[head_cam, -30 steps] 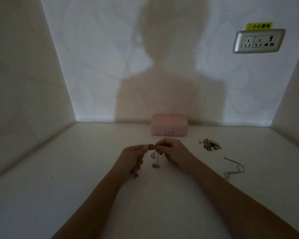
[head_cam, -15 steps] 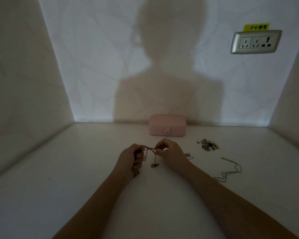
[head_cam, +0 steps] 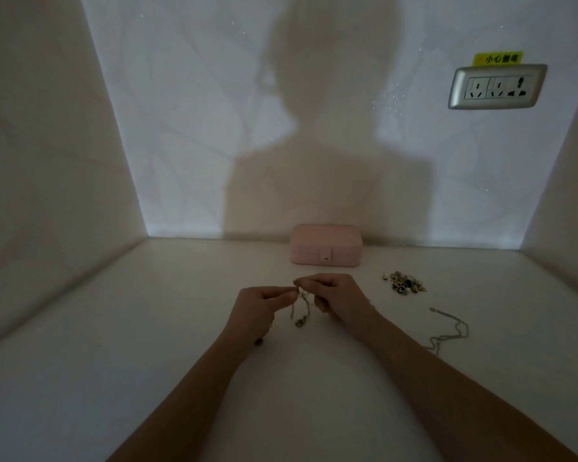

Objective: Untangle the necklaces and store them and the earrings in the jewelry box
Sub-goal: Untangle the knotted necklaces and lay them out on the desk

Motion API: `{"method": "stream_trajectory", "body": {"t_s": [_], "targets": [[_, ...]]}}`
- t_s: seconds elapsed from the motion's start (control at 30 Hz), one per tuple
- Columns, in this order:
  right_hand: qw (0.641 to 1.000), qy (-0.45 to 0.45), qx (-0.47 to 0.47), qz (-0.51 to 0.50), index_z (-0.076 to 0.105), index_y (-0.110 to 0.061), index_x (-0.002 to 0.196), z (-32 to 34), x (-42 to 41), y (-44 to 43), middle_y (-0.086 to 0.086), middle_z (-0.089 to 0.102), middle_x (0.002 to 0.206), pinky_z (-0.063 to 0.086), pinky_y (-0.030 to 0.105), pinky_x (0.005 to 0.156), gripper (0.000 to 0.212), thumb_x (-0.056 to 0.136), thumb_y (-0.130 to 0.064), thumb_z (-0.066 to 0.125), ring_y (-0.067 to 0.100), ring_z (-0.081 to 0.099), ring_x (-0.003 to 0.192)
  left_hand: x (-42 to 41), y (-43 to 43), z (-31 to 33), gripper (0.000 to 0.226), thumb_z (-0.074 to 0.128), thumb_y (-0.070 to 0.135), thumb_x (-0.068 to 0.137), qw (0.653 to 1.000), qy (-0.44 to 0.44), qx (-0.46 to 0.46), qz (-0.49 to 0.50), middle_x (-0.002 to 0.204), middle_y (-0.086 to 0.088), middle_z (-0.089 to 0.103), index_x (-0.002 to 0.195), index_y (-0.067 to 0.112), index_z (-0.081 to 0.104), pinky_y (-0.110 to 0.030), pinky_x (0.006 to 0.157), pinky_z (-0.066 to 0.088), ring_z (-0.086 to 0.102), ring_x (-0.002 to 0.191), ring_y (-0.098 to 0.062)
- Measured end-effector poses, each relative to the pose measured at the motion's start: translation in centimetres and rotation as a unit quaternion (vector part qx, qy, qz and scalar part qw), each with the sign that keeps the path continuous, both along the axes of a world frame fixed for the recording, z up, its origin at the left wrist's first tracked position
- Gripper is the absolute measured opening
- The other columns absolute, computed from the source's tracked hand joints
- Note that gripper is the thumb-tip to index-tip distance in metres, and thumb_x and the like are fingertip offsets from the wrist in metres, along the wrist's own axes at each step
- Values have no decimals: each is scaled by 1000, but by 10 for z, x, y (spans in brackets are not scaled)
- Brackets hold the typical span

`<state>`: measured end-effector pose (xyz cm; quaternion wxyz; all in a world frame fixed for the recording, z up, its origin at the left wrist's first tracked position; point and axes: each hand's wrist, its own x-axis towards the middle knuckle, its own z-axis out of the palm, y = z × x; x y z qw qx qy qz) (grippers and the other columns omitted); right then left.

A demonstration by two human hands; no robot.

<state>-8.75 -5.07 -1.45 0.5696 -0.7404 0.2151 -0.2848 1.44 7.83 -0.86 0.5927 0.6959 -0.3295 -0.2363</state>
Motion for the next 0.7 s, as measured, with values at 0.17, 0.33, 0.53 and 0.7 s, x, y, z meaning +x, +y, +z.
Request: {"method": "stream_trajectory", "body": {"t_s": [0.17, 0.33, 0.53, 0.7], "targets": [[999, 3, -1, 53, 72, -4, 100, 4, -5, 4, -11, 54, 43, 29, 9, 39, 18, 90, -11, 58, 1, 40, 36, -3, -3, -1, 8, 72, 20, 80, 1000, -7, -4, -2, 32, 7, 41, 82, 13, 74, -17, 36, 19, 25, 30, -8], [999, -1, 9, 49, 71, -1, 90, -1, -2, 0, -10, 60, 50, 33, 15, 48, 10, 82, -5, 67, 0, 45, 42, 3, -4, -5, 9, 71, 23, 80, 999, 3, -8, 31, 38, 4, 42, 80, 14, 74, -19, 37, 24, 30, 36, -11], [998, 19, -40, 36, 69, -21, 74, -7, 5, -2, -5, 68, 71, 47, 22, 72, 21, 76, 0, 69, 4, 59, 69, -1, -8, -6, 28, 56, 25, 91, 997, 66, 21, -31, 43, 7, 37, 65, 13, 56, -18, 38, 22, 27, 35, -10], [998, 3, -68, -8, 65, -24, 74, -10, 8, -2, 4, 68, 80, 46, 21, 72, 19, 76, -7, 74, 6, 60, 73, 2, -7, -6, 25, 56, 29, 92, 992, 114, -18, -50, 49, 6, 34, 69, 19, 58, -16, 37, 18, 24, 36, -8]]}}
